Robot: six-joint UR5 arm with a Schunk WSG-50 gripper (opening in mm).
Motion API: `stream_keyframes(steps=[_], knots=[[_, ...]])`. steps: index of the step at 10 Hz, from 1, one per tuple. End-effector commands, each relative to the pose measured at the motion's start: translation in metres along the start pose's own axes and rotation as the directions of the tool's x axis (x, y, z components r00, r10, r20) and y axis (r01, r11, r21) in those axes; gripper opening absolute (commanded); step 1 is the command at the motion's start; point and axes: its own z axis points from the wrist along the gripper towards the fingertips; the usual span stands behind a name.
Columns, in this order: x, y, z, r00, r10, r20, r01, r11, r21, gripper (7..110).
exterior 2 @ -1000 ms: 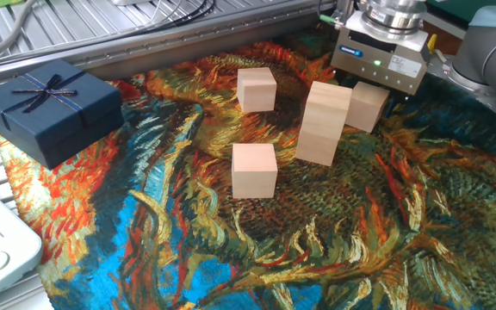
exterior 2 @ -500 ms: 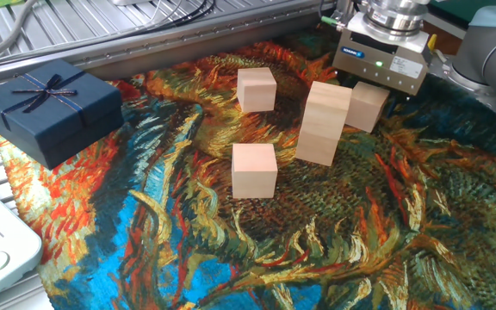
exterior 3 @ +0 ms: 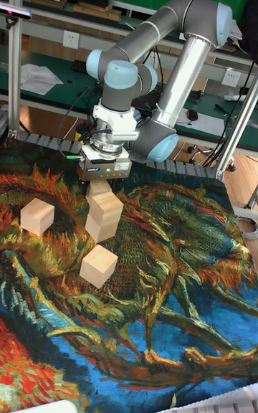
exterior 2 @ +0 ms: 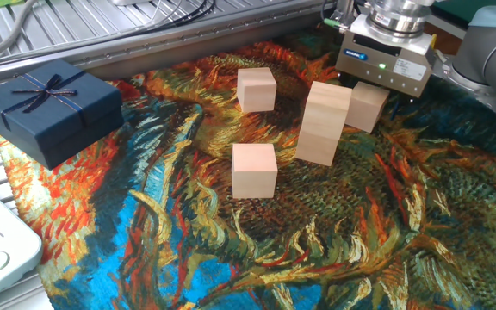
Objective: Stack the blocks in a vertical line of five
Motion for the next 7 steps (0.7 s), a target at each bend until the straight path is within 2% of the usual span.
stream_keyframes(steps=[1,7], knots=[[0.0014,-0.0022,0.0012,1.0,-0.004,0.011,0.004,1.0,-0.012,66],[0.0025,-0.0105,0.003,1.0,-0.024,0.016,0.024,1.0,-0.007,66]])
